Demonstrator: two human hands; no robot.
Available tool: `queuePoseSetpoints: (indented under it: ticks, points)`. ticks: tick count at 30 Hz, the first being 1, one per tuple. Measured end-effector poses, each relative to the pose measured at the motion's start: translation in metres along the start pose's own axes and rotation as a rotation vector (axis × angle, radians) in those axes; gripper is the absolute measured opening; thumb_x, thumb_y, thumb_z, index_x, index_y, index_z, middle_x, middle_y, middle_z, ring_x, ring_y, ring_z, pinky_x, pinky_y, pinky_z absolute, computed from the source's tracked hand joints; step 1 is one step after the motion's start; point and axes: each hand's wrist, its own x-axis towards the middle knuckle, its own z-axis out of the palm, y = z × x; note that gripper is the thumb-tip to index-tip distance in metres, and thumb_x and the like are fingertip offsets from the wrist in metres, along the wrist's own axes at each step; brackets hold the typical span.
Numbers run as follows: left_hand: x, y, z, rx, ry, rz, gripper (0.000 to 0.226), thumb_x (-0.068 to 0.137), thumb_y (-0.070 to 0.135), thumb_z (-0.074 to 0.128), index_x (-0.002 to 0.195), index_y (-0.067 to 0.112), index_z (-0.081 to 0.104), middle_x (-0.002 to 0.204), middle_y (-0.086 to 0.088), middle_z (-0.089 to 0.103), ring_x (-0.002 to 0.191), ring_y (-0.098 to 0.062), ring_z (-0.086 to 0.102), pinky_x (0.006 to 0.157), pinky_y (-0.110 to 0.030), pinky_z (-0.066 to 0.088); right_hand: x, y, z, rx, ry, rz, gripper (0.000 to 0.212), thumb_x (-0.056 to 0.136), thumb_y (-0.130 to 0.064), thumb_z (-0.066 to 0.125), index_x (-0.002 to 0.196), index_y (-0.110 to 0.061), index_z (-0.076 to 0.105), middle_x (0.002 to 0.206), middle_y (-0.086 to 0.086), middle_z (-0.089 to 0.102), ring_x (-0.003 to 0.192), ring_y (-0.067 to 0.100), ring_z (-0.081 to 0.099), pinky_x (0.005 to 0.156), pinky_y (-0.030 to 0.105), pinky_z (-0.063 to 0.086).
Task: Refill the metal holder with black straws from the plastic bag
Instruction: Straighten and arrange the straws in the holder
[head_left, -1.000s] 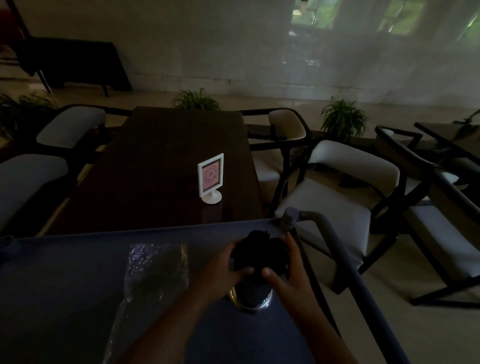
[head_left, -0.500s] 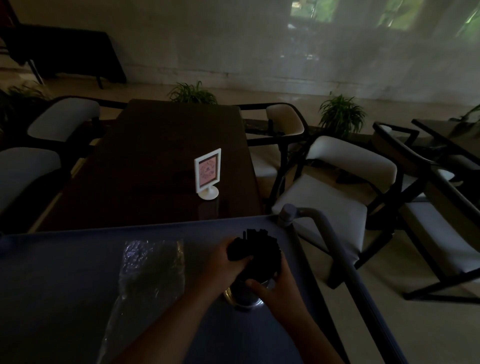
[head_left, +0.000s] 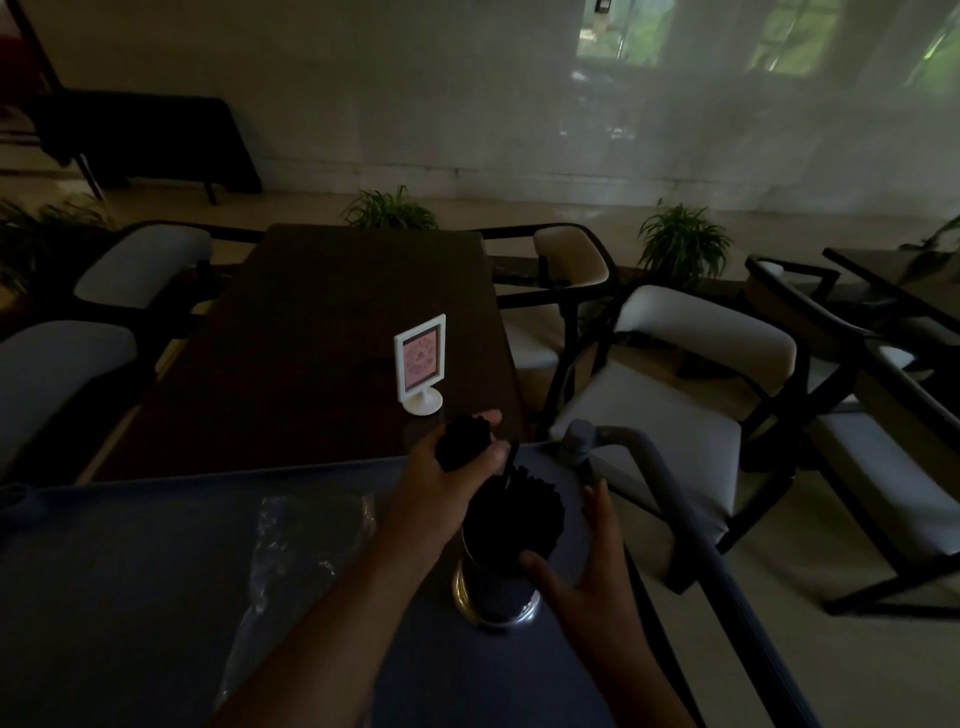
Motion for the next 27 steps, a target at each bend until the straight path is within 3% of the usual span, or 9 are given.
queuePoseSetpoints:
  ticks: [3, 6, 9, 11, 13, 16, 19, 25, 27]
  points:
    - [-0.008, 0.033, -0.006, -0.185, 0.07, 0.054, 0.024, 0.087, 0.019, 0.065, 0.108, 0.03, 0.071, 0.117, 0.012, 0.068, 0.114, -0.004, 0.059, 0.098, -0.035, 0.045, -0.004, -0.015, -0.009, -0.006, 0.122, -0.095, 0.094, 0.072, -0.061, 0.07, 0.148, -0.03, 0.023, 0.153, -0.01, 0.032, 0.14, 0.0, 0.031, 0.113, 0.032, 0.032]
    - [-0.017, 0.061, -0.016, -0.271, 0.147, 0.124, 0.017, 0.088, 0.017, 0.062, 0.099, 0.025, 0.071, 0.106, 0.008, 0.074, 0.112, -0.016, 0.063, 0.096, -0.041, 0.049, -0.008, -0.039, -0.01, -0.094, 0.236, -0.184, 0.072, 0.081, -0.029, 0.073, 0.14, -0.034, 0.031, 0.142, -0.005, 0.044, 0.133, 0.009, 0.043, 0.108, 0.036, 0.039]
    - [-0.015, 0.068, -0.029, -0.395, 0.263, 0.174, 0.034, 0.088, 0.02, 0.065, 0.119, 0.005, 0.063, 0.111, -0.008, 0.071, 0.094, -0.01, 0.07, 0.075, -0.025, 0.059, -0.016, -0.064, -0.007, -0.079, 0.282, -0.249, 0.058, 0.082, -0.033, 0.067, 0.133, -0.025, 0.042, 0.135, -0.004, 0.049, 0.127, 0.01, 0.048, 0.104, 0.033, 0.042]
    - [-0.015, 0.065, -0.037, -0.515, 0.268, 0.146, 0.055, 0.084, 0.028, 0.069, 0.129, 0.0, 0.055, 0.122, -0.017, 0.065, 0.108, -0.019, 0.066, 0.082, -0.029, 0.059, -0.022, -0.076, -0.001, -0.03, 0.265, -0.25, 0.06, 0.079, -0.035, 0.065, 0.134, -0.02, 0.044, 0.13, -0.006, 0.051, 0.122, 0.002, 0.049, 0.1, 0.025, 0.042]
    - [-0.016, 0.061, -0.04, -0.654, 0.224, 0.11, 0.053, 0.075, 0.034, 0.073, 0.122, 0.011, 0.061, 0.125, -0.012, 0.066, 0.119, -0.025, 0.062, 0.096, -0.042, 0.053, -0.028, -0.083, 0.012, 0.139, 0.178, -0.119, 0.058, 0.082, -0.021, 0.071, 0.134, -0.022, 0.045, 0.128, -0.006, 0.055, 0.117, 0.0, 0.054, 0.095, 0.023, 0.046]
    - [-0.023, 0.053, -0.033, -0.728, 0.247, 0.101, 0.013, 0.088, 0.015, 0.056, 0.091, 0.02, 0.068, 0.091, -0.001, 0.074, 0.103, -0.022, 0.066, 0.097, -0.046, 0.047, -0.035, -0.091, 0.039, 0.587, 0.024, 0.278, 0.047, 0.081, -0.01, 0.072, 0.123, -0.019, 0.053, 0.12, 0.008, 0.066, 0.106, 0.016, 0.066, 0.087, 0.03, 0.054]
    - [-0.029, 0.041, -0.024, -0.837, 0.275, 0.036, 0.029, 0.093, 0.008, 0.048, 0.075, 0.019, 0.067, 0.076, -0.001, 0.068, 0.087, -0.021, 0.064, 0.098, -0.048, 0.045, -0.038, -0.099, 0.053, 1.014, -0.075, 0.583, 0.038, 0.075, -0.023, 0.067, 0.109, -0.009, 0.06, 0.11, 0.019, 0.066, 0.097, 0.031, 0.065, 0.086, 0.042, 0.05]
    - [-0.036, 0.021, -0.019, -0.948, 0.266, -0.05, 0.015, 0.091, 0.013, 0.053, 0.08, 0.015, 0.063, 0.077, -0.004, 0.064, 0.089, -0.023, 0.062, 0.102, -0.05, 0.044, -0.025, -0.116, 0.045, 1.384, -0.261, 0.647, 0.056, 0.09, -0.044, 0.049, 0.126, -0.004, 0.061, 0.124, 0.021, 0.065, 0.118, 0.033, 0.061, 0.104, 0.044, 0.042]
    - [-0.04, 0.017, -0.019, -0.981, 0.212, -0.065, 0.007, 0.086, 0.017, 0.057, 0.085, 0.012, 0.062, 0.083, -0.006, 0.062, 0.097, -0.028, 0.058, 0.103, -0.051, 0.042, -0.017, -0.117, 0.045, 1.471, -0.189, 0.706, 0.057, 0.088, -0.042, 0.056, 0.127, -0.001, 0.059, 0.116, 0.019, 0.068, 0.107, 0.032, 0.065, 0.091, 0.042, 0.053]
